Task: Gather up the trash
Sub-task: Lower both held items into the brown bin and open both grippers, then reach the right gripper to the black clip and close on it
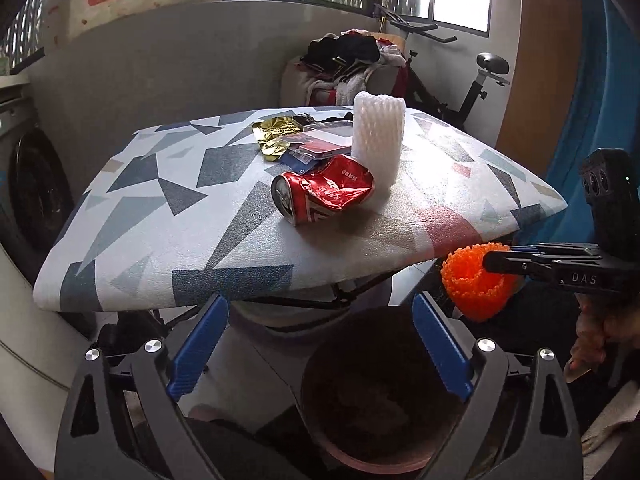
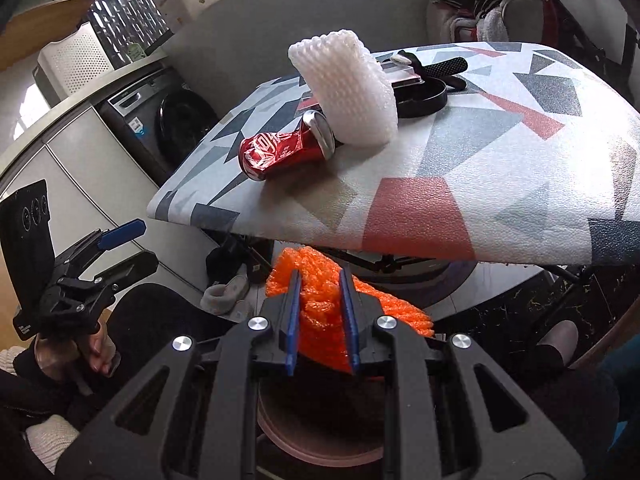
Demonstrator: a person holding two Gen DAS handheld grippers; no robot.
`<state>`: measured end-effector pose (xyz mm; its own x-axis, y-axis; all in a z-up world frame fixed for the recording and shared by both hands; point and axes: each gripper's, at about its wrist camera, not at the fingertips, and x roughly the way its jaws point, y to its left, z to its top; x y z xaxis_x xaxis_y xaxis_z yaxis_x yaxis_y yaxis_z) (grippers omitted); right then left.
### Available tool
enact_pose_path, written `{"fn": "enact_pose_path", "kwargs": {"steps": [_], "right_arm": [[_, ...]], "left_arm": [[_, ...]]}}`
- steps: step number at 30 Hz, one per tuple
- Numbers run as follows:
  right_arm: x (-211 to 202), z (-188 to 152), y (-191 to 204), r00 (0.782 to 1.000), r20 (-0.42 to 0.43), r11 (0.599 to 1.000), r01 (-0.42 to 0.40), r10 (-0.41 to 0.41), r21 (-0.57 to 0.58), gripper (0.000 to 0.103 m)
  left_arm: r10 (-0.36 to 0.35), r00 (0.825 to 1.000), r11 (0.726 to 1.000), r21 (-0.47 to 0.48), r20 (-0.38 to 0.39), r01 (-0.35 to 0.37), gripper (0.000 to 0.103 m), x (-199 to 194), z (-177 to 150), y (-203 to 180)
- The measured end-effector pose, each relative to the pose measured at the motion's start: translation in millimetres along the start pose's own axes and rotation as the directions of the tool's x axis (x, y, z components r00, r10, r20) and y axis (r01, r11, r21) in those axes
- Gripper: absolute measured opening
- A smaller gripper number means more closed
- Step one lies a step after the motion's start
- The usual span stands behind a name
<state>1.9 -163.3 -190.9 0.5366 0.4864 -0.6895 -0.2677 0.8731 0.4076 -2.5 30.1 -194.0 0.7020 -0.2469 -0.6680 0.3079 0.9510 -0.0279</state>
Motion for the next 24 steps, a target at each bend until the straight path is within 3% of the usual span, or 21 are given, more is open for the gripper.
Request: {"fn": "enact_pose_path", "kwargs": {"steps": [7, 14, 16, 18, 20, 24], "right_arm": [[2.7, -2.9, 2.2, 0.999, -0.027, 0.999, 0.028, -0.029, -0.024, 0.025], [6.4, -3.9, 1.8, 0.999, -0.044, 0.999, 0.025, -0.026, -0.026, 0.031], [9.1, -4.6, 2.0, 0.998, -0.057, 0.999, 0.021, -0.022, -0.027, 0.04], [10.0, -5.1, 3.8, 0.997, -0.06, 0.999, 0.036, -0.038, -0.034, 0.067], [9.1, -5.0, 5.2, 0.996, -0.051, 0.997, 0.068, -0.07, -0.042, 0.086], [6.8, -4.3, 4.9, 0.993, -0.037, 0.992, 0.113, -0.114, -0.048, 0.093]], "left_arm": [[0.039, 0.999, 0.994, -0.106, 0.03, -0.036, 0.096, -5.4, 0.6, 14.8], [0.036, 0.999, 0.992, -0.121, 0.018, -0.034, 0.096, -3.4, 0.7, 18.3], [0.038, 0.999, 0.992, -0.119, 0.012, -0.036, 0.096, -2.5, 0.9, 17.3], [0.04, 0.999, 0.992, -0.119, 0.011, -0.038, 0.096, -2.1, 1.0, 16.7], [0.054, 0.998, 0.991, -0.123, 0.017, -0.052, 0.096, -3.5, 0.9, 16.5], [0.068, 0.997, 0.988, -0.14, 0.021, -0.064, 0.096, -4.1, 1.4, 19.3]]}}
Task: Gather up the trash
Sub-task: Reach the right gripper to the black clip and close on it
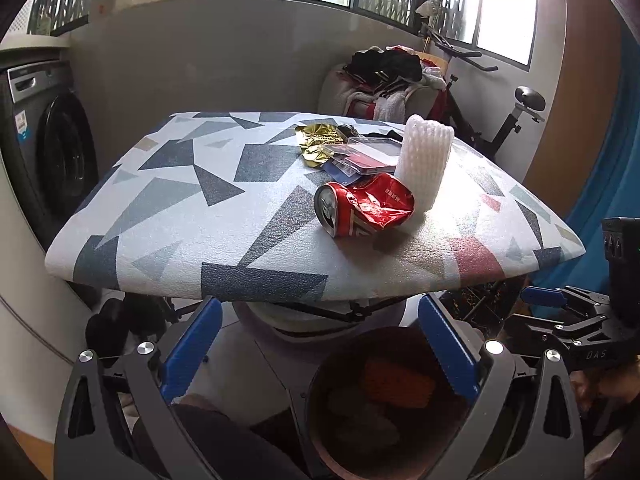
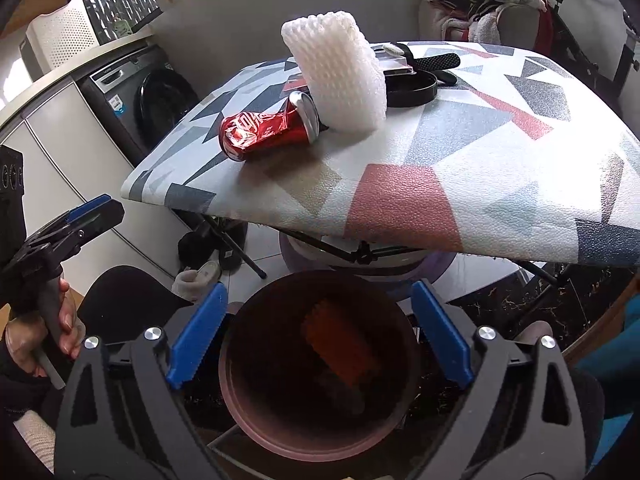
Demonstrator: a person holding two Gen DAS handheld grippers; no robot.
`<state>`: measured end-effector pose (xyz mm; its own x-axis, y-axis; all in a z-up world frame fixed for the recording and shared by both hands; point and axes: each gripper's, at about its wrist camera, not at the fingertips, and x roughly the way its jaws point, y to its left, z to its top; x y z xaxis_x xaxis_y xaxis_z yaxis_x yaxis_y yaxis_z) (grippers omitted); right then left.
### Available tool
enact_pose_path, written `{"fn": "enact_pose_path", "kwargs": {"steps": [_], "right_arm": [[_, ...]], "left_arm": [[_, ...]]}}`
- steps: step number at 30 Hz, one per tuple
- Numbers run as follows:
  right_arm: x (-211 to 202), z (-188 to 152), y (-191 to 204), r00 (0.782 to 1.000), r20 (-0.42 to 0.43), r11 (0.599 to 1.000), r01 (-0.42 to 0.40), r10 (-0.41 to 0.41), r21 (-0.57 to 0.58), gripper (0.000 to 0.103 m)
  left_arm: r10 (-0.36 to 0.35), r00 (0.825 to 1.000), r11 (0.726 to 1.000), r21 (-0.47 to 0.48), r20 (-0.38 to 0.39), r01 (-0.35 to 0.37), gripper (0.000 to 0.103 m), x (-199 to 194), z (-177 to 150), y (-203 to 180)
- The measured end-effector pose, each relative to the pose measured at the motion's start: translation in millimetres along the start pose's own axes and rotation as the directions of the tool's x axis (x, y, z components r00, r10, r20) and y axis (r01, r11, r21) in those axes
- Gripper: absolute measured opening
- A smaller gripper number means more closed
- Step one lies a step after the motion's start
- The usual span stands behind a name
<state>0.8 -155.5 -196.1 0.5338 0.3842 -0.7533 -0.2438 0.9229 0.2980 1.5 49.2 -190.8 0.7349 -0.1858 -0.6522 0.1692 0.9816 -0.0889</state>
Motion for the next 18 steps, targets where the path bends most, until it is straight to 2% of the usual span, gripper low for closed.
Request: {"fn": "enact_pose_path", "kwargs": {"steps": [11, 18], "right_arm": [[1.0, 0.1, -1.4, 0.997, 0.011, 0.997, 0.076, -0.076, -0.012, 0.097], [-13.9, 9.3, -12.6, 0.987, 0.096, 0.991, 0.131, -0.133, 0.022, 0.097]], "left_arm": [[0.018, 1.0, 1.0, -0.007, -0.004, -0.018, 0.096, 0.6, 0.2, 1.3], [0.052, 0.998, 0.998, -0.027, -0.016, -0.053, 0.096, 3.0, 1.5, 3.2]]}}
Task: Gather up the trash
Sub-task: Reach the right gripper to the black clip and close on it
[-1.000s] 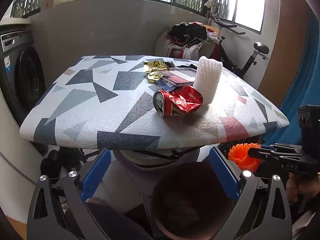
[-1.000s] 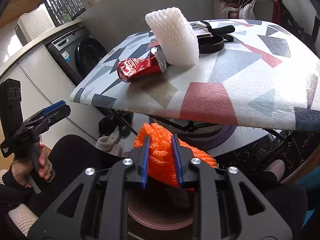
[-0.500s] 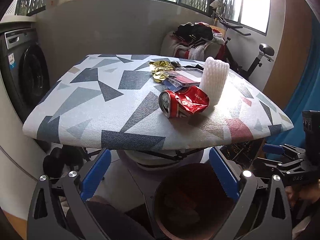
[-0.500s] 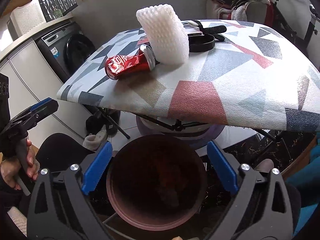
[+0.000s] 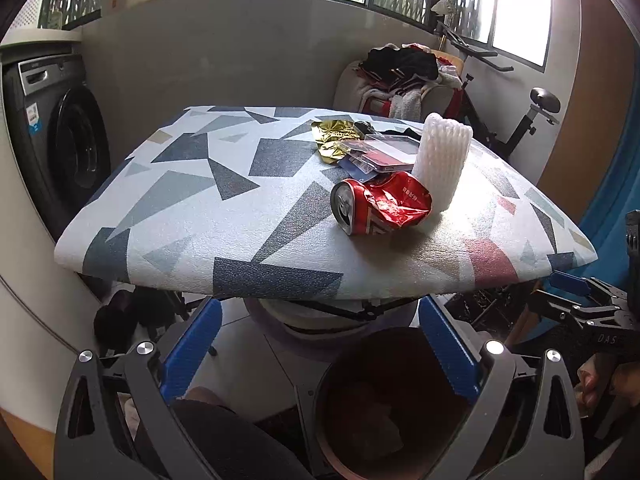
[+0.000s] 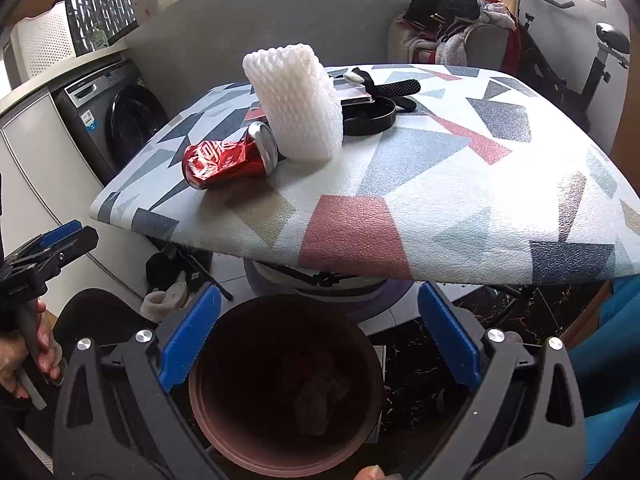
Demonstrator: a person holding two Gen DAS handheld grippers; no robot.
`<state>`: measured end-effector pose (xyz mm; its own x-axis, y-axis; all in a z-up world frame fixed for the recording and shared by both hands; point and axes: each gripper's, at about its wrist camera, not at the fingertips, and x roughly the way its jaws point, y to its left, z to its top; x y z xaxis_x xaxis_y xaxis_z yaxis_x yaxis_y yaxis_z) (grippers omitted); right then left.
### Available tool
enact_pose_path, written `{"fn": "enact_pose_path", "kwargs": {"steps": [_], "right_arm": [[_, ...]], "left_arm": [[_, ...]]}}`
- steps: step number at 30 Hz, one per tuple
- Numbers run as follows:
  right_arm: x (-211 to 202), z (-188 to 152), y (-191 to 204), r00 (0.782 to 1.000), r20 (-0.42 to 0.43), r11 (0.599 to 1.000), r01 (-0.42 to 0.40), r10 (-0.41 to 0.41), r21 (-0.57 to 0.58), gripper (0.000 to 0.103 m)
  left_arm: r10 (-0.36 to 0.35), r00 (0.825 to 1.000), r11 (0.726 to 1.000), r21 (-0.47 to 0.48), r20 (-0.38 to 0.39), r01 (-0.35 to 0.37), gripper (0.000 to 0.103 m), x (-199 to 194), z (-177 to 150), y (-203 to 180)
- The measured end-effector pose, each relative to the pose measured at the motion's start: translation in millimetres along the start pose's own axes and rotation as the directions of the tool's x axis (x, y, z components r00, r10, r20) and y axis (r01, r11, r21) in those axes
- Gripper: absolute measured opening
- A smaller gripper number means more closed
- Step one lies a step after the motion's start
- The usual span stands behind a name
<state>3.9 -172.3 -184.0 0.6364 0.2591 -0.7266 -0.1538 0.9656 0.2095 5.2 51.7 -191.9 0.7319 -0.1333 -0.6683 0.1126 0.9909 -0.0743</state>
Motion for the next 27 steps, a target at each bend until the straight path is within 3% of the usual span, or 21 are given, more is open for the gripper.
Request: {"fn": "enact_pose_path", "kwargs": {"steps": [4, 9, 13, 18, 22, 27], "right_arm": [[-6.3, 9.0, -13.9, 0.998, 0.061, 0.999, 0.024, -0.025, 0.026, 0.097], [-6.6, 23.8, -26.9, 0.993, 0.113, 1.0, 0.023, -0.024, 0.016, 0.097], [1.4, 37.3, -38.1, 0.997, 0.075, 1.0, -0.009, 0.008, 0.011, 0.097], [4.3, 53.5, -62.4, 0.988, 0.1, 0.993, 0.115, -0.116, 0.011, 0.097], [7.8, 71.7, -90.5, 0.983, 0.15, 0.993, 0.098, -0.106, 0.062, 0.097], [42.0, 110.3, -108.8, 0.993, 0.116, 0.996, -0.005, -0.006, 0.091, 0.064]], "left_arm": [[0.033, 0.999, 0.999, -0.032, -0.023, -0.034, 0.096, 6.6, 6.8, 3.4], [0.001, 0.998, 0.997, -0.078, -0.069, -0.007, 0.096, 25.2, 33.3, 3.5], [-0.03, 0.997, 0.992, -0.125, -0.066, 0.022, 0.096, 37.7, 61.8, 1.7], [-0.054, 0.996, 0.988, -0.145, -0.075, 0.043, 0.096, 53.2, 86.9, 0.4], [-0.091, 0.991, 0.984, -0.16, -0.1, 0.074, 0.096, 69.0, 98.1, 1.4], [-0.103, 0.984, 0.975, -0.212, -0.146, 0.071, 0.096, 93.6, 104.3, 6.3]]}}
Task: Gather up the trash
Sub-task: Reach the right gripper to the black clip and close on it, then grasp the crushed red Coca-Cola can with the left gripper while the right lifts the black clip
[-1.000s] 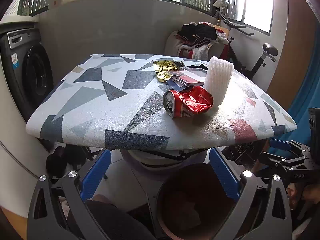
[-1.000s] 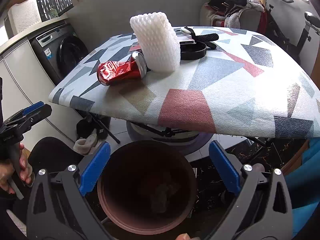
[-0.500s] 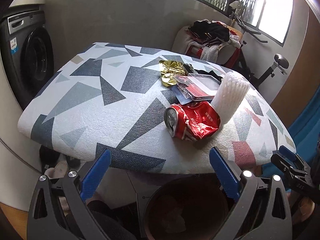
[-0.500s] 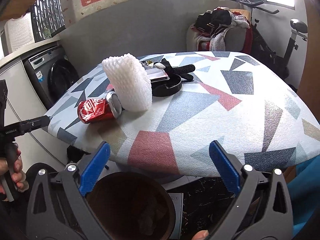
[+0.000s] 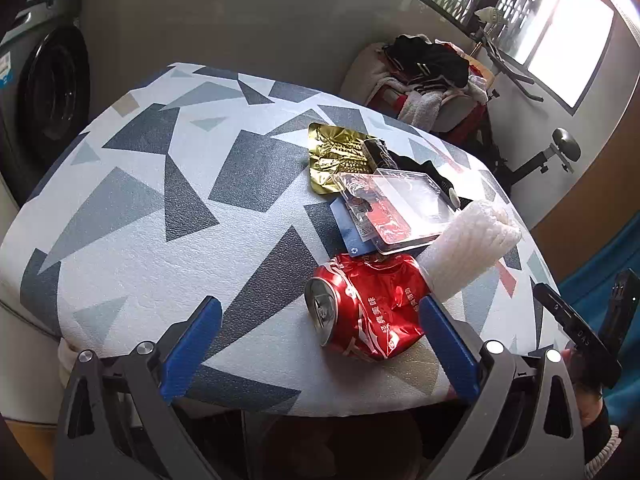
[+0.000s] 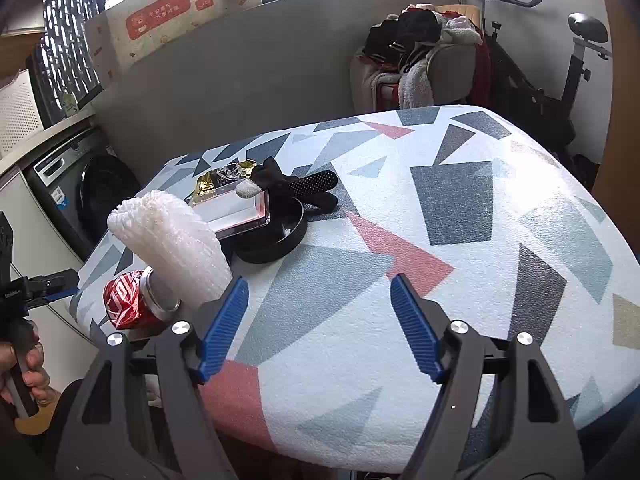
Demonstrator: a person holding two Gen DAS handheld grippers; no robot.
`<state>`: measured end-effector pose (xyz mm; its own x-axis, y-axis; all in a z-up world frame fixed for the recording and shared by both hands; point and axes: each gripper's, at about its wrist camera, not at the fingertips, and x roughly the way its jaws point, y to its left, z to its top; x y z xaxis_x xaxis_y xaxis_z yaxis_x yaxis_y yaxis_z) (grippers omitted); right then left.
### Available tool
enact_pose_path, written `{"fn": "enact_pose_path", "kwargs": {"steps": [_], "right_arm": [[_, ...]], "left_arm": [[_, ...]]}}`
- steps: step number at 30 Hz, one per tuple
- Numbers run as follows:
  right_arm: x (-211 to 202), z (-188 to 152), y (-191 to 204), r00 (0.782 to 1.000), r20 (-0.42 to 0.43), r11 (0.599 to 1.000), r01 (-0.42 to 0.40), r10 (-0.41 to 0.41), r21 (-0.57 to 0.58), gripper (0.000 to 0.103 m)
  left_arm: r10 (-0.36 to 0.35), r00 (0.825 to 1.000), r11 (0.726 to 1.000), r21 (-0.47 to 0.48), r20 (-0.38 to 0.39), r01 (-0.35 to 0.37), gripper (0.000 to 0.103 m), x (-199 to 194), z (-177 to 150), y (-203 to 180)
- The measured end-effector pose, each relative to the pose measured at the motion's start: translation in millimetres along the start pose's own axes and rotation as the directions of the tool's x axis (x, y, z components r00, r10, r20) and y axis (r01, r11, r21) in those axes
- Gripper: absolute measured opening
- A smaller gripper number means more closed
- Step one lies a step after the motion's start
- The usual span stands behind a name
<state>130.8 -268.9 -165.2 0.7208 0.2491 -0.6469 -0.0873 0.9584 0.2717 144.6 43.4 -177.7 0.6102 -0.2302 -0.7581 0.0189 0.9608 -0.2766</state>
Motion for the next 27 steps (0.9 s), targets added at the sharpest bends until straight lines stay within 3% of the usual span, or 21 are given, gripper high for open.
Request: {"fn": "enact_pose_path", "kwargs": {"steps": [2, 4, 8, 11, 17, 19, 20, 21, 27], "right_arm": [[20.3, 15.6, 6.2, 1.0, -0.006, 0.999, -0.005, 0.005, -0.04, 0.055], [41.2, 33.2, 9.7, 1.0, -0.016, 0.998, -0.027, 0.026, -0.052, 0.055], [82.3, 63.3, 1.2, 0.995, -0.047, 0.996, -0.084, 0.085, 0.014, 0.051], [108.9, 77.7, -7.3, 0.995, -0.072, 0.997, -0.07, 0.073, 0.039, 0.049], [146.1, 86.5, -36.2, 0.982, -0.098, 0.953, -0.127, 0.16, 0.276, 0.044], [154.0, 83.2, -41.7, 0.978, -0.106, 0.936, -0.138, 0.181, 0.324, 0.034], [155.2, 82.0, -42.5, 0.975, -0.109, 0.932, -0.146, 0.191, 0.331, 0.012], [152.9, 81.5, -43.1, 0.975, -0.1, 0.931, -0.153, 0.196, 0.331, 0.007], [106.6, 97.1, -54.5, 0.98, 0.082, 0.92, -0.198, 0.18, 0.339, 0.007]], "left_arm": [[0.001, 1.0, 1.0, -0.001, -0.008, -0.001, 0.093, 8.1, 1.5, -0.5], [-0.007, 1.0, 1.0, -0.012, -0.019, 0.006, 0.09, 16.1, 3.1, 0.6], [-0.017, 1.0, 0.999, -0.031, -0.011, 0.016, 0.088, 24.0, 5.7, 8.2], [-0.015, 1.0, 0.999, -0.049, -0.011, 0.014, 0.088, 25.5, 7.7, 17.5], [-0.028, 1.0, 0.997, -0.07, -0.005, 0.028, 0.086, 26.4, 9.7, 24.2], [-0.035, 0.999, 0.997, -0.075, -0.008, 0.035, 0.086, 28.9, 8.4, 24.0], [-0.04, 0.999, 0.996, -0.077, -0.011, 0.039, 0.086, 30.2, 7.5, 23.6], [-0.046, 0.999, 0.996, -0.08, -0.014, 0.044, 0.086, 31.2, 6.4, 23.2], [-0.062, 0.998, 0.994, -0.089, -0.03, 0.059, 0.086, 36.2, 1.8, 21.3]]}}
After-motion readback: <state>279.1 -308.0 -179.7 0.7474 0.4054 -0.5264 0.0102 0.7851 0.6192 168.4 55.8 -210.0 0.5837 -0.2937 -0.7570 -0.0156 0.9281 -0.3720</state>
